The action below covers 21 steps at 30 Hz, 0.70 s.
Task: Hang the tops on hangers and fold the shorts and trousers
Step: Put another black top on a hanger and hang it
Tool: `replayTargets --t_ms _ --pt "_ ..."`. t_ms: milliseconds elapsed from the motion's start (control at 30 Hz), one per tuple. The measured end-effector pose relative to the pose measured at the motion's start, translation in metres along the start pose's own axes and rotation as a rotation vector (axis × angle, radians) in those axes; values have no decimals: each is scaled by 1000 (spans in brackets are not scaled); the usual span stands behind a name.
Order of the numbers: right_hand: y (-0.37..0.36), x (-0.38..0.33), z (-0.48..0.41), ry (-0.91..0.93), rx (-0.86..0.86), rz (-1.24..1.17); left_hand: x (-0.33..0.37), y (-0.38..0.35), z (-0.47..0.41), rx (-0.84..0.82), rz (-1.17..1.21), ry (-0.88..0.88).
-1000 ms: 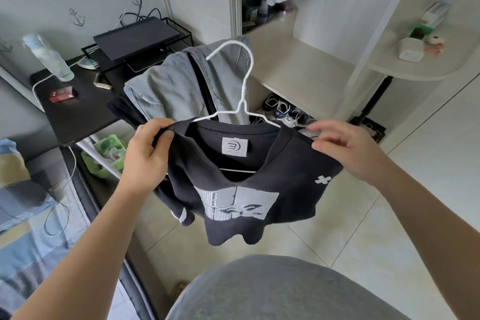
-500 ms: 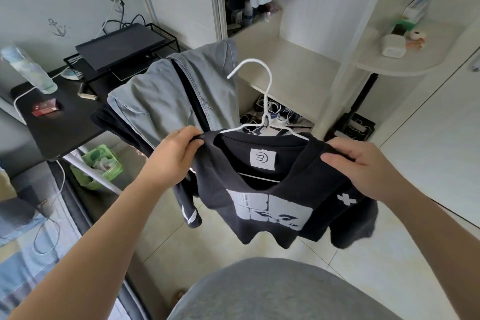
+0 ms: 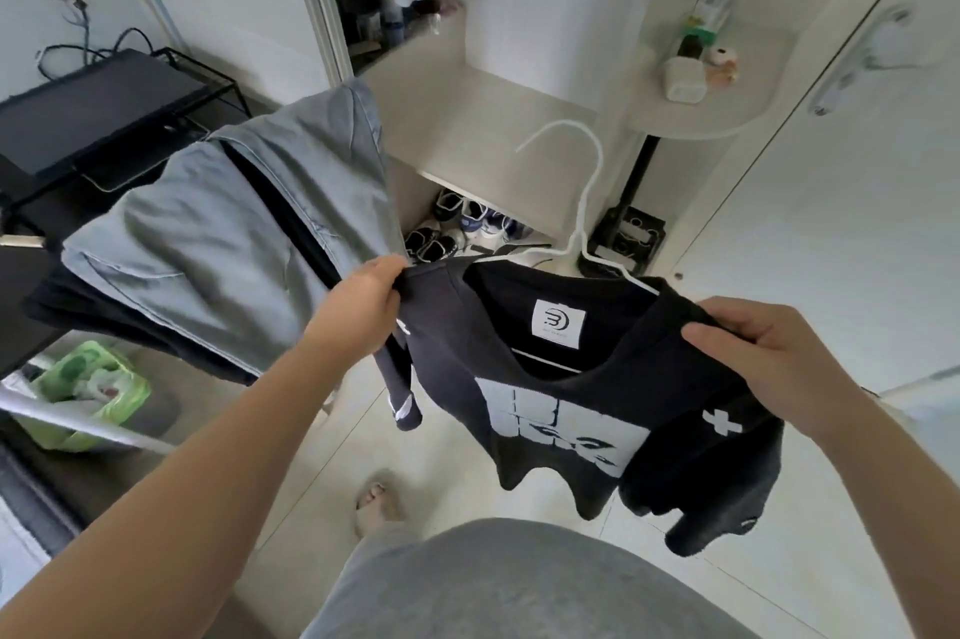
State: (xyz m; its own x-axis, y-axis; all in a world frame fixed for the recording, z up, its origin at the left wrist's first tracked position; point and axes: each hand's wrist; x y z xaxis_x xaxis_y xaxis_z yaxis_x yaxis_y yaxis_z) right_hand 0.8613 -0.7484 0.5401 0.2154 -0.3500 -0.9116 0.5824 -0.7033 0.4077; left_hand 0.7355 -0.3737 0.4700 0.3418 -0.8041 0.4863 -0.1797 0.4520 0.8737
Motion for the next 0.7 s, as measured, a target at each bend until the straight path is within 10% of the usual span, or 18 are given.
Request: replayTargets --t_ms 200,700 --pt "-25 -8 -23 -85 169 -126 -9 1 -68 101 210 38" --pt "-150 -108 -212 -102 290 -800 -26 89 -159 -366 525 -262"
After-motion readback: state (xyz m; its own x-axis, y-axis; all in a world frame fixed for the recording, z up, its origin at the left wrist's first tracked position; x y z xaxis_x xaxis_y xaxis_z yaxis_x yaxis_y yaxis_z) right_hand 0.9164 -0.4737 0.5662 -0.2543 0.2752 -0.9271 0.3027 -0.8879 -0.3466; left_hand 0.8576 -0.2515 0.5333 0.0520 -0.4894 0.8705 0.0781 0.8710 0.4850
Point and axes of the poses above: each hand's wrist, its own z-axis away from the middle knuckle, its own y-axis out of the back of the hand, x = y × z, and after that the axes turned 2 degrees about y, right-handed
